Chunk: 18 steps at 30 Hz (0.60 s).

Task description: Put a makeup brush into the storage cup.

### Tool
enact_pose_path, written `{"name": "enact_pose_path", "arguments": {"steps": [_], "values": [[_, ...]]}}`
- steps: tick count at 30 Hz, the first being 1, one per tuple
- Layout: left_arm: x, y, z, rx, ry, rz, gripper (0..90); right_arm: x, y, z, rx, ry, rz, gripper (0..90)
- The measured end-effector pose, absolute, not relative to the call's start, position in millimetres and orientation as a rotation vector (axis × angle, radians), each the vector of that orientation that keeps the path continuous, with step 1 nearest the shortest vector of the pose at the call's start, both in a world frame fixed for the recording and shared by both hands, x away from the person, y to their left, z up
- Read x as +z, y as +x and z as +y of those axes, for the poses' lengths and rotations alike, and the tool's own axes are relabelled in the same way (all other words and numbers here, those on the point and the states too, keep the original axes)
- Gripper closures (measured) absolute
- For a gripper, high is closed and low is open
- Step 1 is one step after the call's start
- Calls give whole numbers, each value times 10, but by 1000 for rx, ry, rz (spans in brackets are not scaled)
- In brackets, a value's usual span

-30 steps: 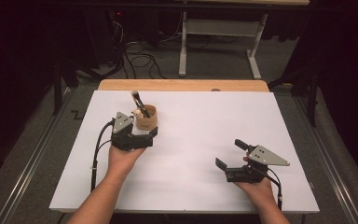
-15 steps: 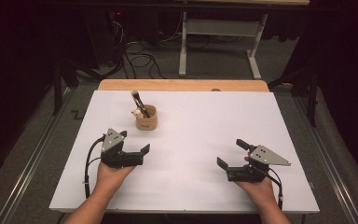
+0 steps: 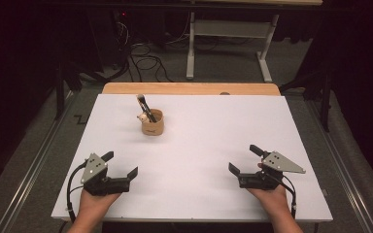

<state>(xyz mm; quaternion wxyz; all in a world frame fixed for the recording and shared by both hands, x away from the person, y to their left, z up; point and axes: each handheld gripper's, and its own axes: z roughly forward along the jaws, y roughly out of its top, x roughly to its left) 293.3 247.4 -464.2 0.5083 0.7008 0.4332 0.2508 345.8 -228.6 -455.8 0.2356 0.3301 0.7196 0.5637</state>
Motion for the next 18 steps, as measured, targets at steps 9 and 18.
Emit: {"name": "enact_pose_path", "arguments": {"steps": [9,18], "values": [[-4622,2921,2542,590,1676,1024,2,-4555,3476,-2298,1526,936,1950,4],[-4649,2950,2483,589,1689,1036,2,-4520,3416,-2347,1533,929,1933,4]]}}
